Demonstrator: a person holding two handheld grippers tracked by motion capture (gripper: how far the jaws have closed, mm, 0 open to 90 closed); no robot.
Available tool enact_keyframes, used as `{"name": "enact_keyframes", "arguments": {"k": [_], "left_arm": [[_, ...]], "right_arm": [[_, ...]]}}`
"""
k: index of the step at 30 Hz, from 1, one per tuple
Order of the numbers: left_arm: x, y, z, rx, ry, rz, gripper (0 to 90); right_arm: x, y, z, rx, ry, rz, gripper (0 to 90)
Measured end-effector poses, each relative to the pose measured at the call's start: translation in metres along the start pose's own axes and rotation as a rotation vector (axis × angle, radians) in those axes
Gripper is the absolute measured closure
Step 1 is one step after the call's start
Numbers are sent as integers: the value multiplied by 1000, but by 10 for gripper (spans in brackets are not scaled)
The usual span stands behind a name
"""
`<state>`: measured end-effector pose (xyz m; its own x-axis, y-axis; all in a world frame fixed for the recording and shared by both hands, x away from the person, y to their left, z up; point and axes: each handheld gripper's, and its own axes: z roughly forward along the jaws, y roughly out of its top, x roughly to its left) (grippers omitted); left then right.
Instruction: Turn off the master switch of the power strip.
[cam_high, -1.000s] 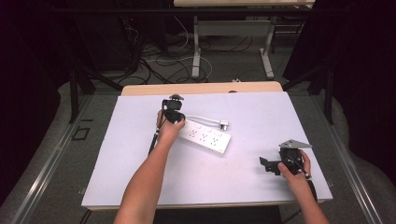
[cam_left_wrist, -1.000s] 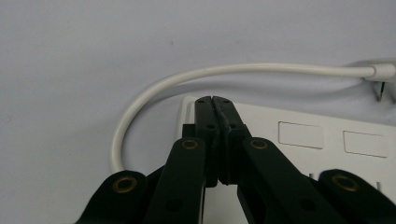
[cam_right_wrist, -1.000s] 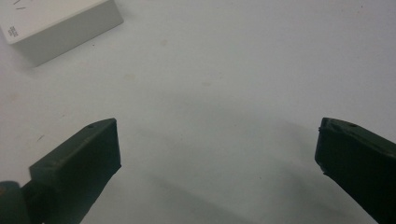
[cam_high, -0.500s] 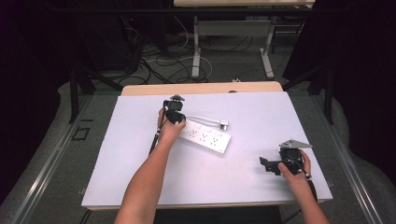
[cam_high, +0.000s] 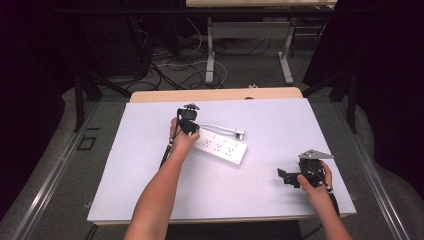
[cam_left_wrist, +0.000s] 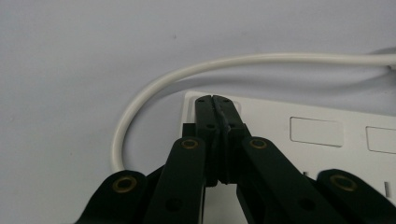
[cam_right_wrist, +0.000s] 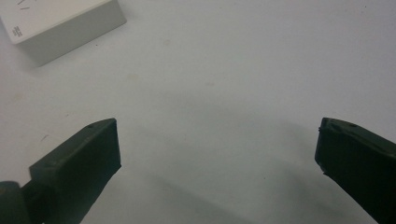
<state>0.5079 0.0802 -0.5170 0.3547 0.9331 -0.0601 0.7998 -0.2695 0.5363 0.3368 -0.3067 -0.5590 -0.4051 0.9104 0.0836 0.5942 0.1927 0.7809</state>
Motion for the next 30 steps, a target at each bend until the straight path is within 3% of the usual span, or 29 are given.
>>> {"name": "enact_keyframes", "arguments": {"k": [4, 17, 26, 30], "left_arm": [[1, 1, -3, 1, -25, -11, 900], [14, 5, -16, -33, -43, -80, 900], [19, 4, -24, -46, -58, -90, 900], [20, 5, -29, -45, -68, -77, 890]], "right_arm": [[0, 0, -1, 1, 2, 16, 0], [-1, 0, 0, -2, -1, 12, 0], [-1, 0, 0, -6, -1, 5, 0], [-1, 0, 0, -6, 0, 4, 0]]}}
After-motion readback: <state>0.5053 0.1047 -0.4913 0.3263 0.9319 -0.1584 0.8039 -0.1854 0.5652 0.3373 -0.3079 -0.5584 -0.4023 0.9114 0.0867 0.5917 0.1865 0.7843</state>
